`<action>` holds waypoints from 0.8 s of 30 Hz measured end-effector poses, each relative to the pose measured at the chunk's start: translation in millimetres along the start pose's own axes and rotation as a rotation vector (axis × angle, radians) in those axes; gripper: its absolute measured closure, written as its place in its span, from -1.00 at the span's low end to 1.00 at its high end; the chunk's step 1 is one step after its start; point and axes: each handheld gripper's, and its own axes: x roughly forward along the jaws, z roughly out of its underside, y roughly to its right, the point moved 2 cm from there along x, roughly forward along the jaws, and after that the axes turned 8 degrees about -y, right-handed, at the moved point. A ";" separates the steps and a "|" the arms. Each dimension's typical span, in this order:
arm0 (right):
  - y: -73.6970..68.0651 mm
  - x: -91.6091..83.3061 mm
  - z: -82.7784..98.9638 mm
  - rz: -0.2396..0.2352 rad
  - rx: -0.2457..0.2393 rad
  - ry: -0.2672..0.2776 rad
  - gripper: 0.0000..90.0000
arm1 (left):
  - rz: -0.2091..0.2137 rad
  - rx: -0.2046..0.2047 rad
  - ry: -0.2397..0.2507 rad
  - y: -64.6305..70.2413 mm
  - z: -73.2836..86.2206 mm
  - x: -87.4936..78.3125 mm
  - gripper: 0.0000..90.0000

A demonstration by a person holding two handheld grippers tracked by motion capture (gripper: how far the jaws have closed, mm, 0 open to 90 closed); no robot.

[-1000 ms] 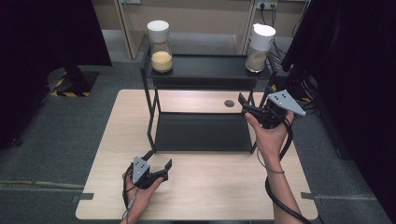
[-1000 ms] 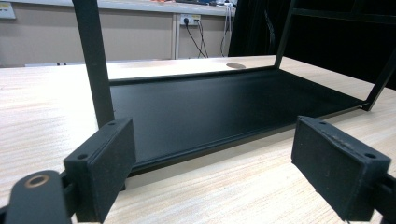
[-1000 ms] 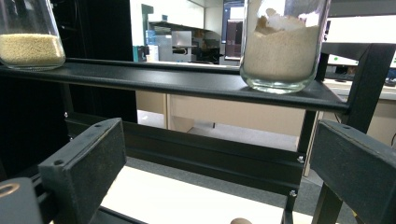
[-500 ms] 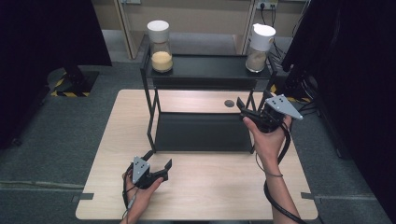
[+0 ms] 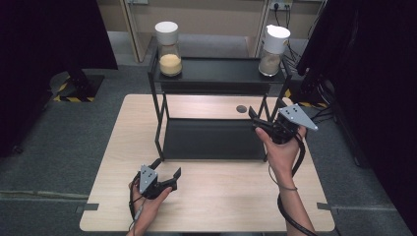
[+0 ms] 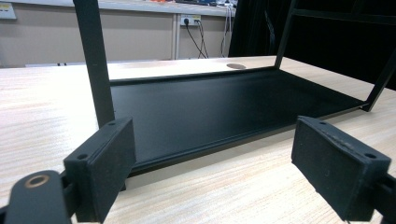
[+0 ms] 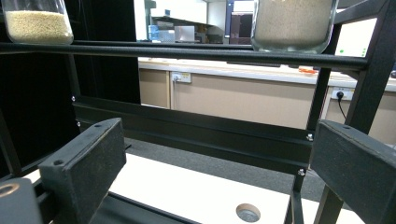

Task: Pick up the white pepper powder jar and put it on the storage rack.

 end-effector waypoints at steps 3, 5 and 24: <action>-0.1 -0.2 2.4 0.001 0.002 -0.004 -0.92 | 0.001 -0.002 0.000 -0.1 0.0 0.0 -0.71; -0.1 -0.6 4.5 0.000 0.004 -0.006 -0.92 | 0.001 -0.002 0.000 -0.1 0.0 0.0 -0.71; -1.3 -3.0 27.5 -0.010 0.024 -0.039 -0.92 | -0.001 -0.002 0.001 -0.1 0.1 -0.2 -0.71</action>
